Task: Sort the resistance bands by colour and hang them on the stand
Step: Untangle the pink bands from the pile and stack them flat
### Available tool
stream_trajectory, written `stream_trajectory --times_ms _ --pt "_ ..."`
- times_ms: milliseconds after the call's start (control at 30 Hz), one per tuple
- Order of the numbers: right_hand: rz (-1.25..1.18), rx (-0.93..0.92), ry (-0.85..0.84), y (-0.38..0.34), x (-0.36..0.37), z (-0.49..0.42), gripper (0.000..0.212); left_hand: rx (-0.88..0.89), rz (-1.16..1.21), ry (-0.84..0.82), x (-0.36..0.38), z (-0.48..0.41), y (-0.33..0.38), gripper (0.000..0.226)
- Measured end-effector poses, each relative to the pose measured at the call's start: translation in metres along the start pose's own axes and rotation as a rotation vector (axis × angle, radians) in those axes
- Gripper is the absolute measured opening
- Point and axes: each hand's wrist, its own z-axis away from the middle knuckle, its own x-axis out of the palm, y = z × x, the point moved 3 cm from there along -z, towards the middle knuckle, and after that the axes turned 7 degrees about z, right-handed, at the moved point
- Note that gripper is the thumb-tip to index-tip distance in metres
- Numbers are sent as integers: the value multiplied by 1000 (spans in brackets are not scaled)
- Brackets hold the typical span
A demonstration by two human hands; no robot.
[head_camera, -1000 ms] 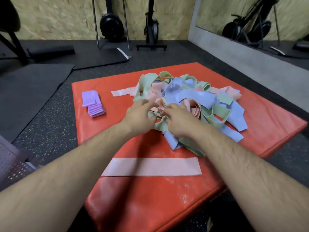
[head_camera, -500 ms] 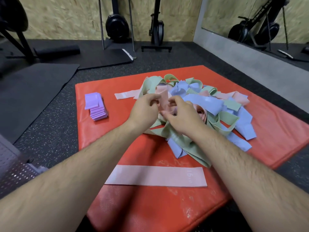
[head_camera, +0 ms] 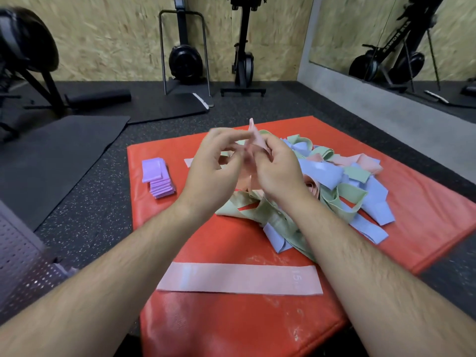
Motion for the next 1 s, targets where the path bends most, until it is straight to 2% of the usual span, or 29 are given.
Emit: stream_trajectory --times_ms 100,233,367,467,600,733,800,933,1000 --pt "-61 73 -53 -1 -3 -1 17 -36 -28 70 -7 2 -1 34" --pt "28 102 -147 -3 -9 1 30 -155 45 6 -13 3 -9 35" --pt "-31 78 -333 -8 -9 8 15 -240 153 -85 -13 4 -13 39" --pt "-58 69 -445 -10 -7 14 17 -316 169 -84 -14 3 -16 33" --pt "-57 57 -461 -9 -5 17 22 -320 174 -124 -16 2 -9 7" --pt "-97 84 -386 -4 -3 19 42 -203 -8 -65 -20 -2 -9 11" --pt "-110 103 -370 -3 -1 19 42 -239 66 -107 -19 -1 -8 8" --pt "-190 136 -485 -4 2 23 26 -337 108 -171 -18 4 -7 9" --pt "-205 140 -518 -5 3 24 34 -366 110 -163 -18 5 -8 13"
